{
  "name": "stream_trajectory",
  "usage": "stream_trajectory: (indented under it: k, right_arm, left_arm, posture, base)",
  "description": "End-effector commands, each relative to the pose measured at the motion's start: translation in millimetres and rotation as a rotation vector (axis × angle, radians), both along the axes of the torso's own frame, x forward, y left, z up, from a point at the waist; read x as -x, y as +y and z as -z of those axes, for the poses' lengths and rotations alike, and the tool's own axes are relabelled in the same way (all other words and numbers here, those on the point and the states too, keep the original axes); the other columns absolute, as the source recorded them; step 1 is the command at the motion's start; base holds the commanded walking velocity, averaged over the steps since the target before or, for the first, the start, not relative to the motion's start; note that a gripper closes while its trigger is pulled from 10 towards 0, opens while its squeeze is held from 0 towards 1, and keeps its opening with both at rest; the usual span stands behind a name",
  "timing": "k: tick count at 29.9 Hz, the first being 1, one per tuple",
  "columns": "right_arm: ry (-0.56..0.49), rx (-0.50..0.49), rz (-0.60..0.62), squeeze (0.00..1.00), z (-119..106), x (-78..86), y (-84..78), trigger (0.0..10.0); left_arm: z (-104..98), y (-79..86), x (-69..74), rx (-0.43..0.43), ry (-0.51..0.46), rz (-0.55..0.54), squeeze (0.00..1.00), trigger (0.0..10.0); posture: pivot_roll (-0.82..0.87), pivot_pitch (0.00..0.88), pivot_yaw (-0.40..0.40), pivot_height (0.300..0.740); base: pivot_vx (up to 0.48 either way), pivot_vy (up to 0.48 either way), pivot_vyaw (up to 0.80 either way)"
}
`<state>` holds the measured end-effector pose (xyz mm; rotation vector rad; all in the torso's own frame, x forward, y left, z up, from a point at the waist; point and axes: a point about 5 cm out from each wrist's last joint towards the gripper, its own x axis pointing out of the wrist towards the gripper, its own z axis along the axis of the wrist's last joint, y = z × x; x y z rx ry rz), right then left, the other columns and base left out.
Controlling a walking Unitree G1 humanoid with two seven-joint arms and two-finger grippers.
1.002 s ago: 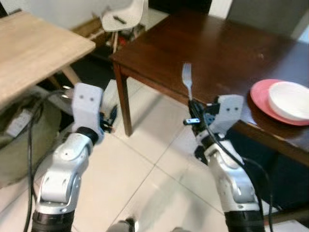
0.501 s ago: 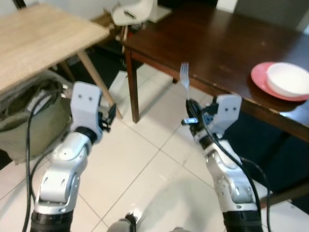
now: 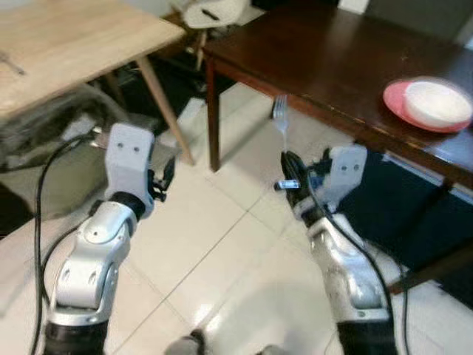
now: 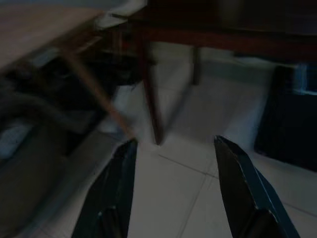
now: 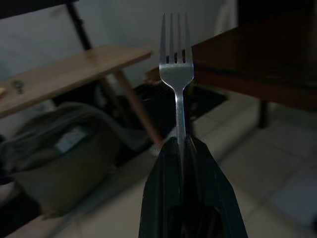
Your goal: Setting the table
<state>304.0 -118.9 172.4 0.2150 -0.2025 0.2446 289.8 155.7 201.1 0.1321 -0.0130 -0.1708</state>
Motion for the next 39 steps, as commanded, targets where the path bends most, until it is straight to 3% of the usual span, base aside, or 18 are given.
stream_trajectory:
  k: [1,21,39]
  right_arm:
    - [0.006,-0.007,0.008,0.0,1.6,0.9,-1.4,10.0]
    - [0.005,0.003,0.017,0.0,0.8,0.2,-2.5,10.0]
    - [-0.021,0.008,0.011,0.0,-5.0,-2.0,-4.6,10.0]
  left_arm:
    - [3.4,0.2,-1.0,-0.009,0.017,-0.005,0.0,10.0]
    - [1.3,-1.6,-1.1,0.032,0.016,-0.008,0.0,10.0]
    - [0.2,7.5,-4.2,-0.015,-0.006,-0.105,0.0,10.0]
  posture:
    - [0.0,0.037,0.043,0.74]
    - [0.0,0.042,0.043,0.74]
    - [0.01,0.05,0.037,0.74]
  base:
    - [0.0,0.0,0.0]
    - [0.0,0.0,0.0]
    - [0.0,0.0,0.78]
